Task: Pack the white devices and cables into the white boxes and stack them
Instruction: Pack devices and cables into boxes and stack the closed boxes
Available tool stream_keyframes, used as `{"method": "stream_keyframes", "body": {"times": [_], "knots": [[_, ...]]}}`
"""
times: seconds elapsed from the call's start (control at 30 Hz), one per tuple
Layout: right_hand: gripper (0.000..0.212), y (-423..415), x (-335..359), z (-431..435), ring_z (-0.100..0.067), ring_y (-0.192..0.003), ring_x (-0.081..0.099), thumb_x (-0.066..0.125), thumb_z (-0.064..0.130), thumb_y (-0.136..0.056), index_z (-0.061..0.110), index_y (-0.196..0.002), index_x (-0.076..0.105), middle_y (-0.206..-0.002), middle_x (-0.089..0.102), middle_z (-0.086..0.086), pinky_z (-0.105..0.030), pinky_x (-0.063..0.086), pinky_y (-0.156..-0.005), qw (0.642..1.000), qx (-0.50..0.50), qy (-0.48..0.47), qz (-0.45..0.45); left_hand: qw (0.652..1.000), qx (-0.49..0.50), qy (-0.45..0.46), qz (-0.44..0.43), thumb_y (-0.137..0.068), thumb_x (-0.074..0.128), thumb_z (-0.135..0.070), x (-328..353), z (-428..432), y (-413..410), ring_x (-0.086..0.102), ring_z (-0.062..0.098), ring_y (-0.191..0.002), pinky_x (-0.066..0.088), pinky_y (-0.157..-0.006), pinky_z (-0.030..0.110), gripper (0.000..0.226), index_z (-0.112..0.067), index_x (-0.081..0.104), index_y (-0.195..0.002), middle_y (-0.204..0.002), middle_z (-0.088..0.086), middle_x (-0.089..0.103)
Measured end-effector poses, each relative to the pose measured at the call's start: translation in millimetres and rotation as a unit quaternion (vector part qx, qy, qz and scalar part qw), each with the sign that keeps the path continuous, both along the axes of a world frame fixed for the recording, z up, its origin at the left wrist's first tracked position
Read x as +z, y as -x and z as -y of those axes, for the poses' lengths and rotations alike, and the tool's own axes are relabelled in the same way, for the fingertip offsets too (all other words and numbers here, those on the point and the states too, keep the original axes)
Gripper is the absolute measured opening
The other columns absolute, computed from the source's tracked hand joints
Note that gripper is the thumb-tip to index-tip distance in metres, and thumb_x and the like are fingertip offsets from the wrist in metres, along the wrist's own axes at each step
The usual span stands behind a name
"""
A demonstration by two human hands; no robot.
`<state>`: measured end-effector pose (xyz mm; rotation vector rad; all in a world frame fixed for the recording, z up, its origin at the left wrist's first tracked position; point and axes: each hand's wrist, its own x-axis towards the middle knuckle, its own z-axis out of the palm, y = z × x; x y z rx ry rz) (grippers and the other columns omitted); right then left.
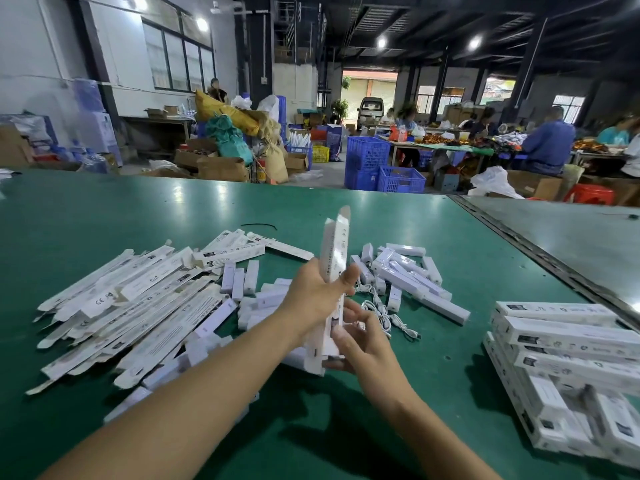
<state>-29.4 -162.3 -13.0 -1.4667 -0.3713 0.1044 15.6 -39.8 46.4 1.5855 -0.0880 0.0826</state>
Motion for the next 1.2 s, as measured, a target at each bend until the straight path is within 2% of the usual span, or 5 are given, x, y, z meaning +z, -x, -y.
{"method": "stream_keyframes", "body": {"times": [0.43, 0.6, 0.77, 1.0, 1.2], "knots": [[0.018, -2, -1, 0, -0.033, -0.072, 0.072, 0.058, 0.015, -0.097, 0.0, -0.096, 0.067, -0.082, 0.073, -0.02, -0.049, 0.06, -0.071, 0.999, -0.026, -0.015, -0.039, 0.987, -0.005, 0.158, -0.027, -0.102, 0.051, -0.03, -5, 14, 0, 0.073, 0.028, -0.064, 0.059, -0.054, 0.035, 0.023, -0.01, 0.056, -0.113, -0.078, 0.011, 0.075], [0.025, -11, -1, 9, -0.034, -0.065, 0.072, 0.065, 0.028, -0.093, 0.004, -0.087, 0.067, -0.074, 0.071, -0.015, -0.047, 0.06, -0.067, 0.994, -0.102, 0.017, -0.037, 0.998, 0.056, -0.002, 0.031, -0.098, 0.059, -0.034, -18, 13, 4, 0.066, 0.008, -0.098, 0.057, -0.072, 0.023, 0.068, -0.042, 0.019, -0.152, -0.124, -0.007, 0.058], [0.016, -18, -3, 17, -0.013, -0.053, 0.058, 0.06, 0.032, -0.095, 0.022, -0.083, 0.064, -0.057, 0.061, 0.003, -0.033, 0.046, -0.059, 0.974, -0.165, 0.147, 0.048, 0.975, 0.07, -0.157, 0.141, -0.095, 0.062, -0.01, -39, 15, 18, 0.051, 0.02, -0.129, 0.053, -0.099, 0.04, 0.064, -0.055, 0.041, -0.135, -0.15, -0.005, 0.033], [0.026, -16, 1, 20, -0.004, -0.068, 0.057, 0.066, 0.024, -0.09, 0.035, -0.113, 0.065, -0.082, 0.069, 0.013, -0.02, 0.045, -0.066, 0.983, -0.121, 0.123, 0.071, 0.974, 0.12, -0.144, 0.127, -0.087, 0.076, -0.024, -59, 13, 28, 0.053, 0.016, -0.131, 0.046, -0.108, 0.042, 0.043, -0.026, 0.066, -0.128, -0.153, -0.009, 0.04], [0.043, -19, 5, 26, -0.025, -0.101, 0.067, 0.031, 0.002, -0.1, 0.019, -0.129, 0.059, -0.1, 0.072, -0.009, -0.032, 0.055, -0.085, 0.994, 0.013, -0.083, -0.067, 0.982, 0.087, -0.115, 0.121, -0.074, 0.081, -0.033, -56, -5, 34, 0.059, -0.014, -0.108, 0.048, -0.095, 0.013, 0.055, -0.032, 0.065, -0.126, -0.148, -0.015, 0.044]]}}
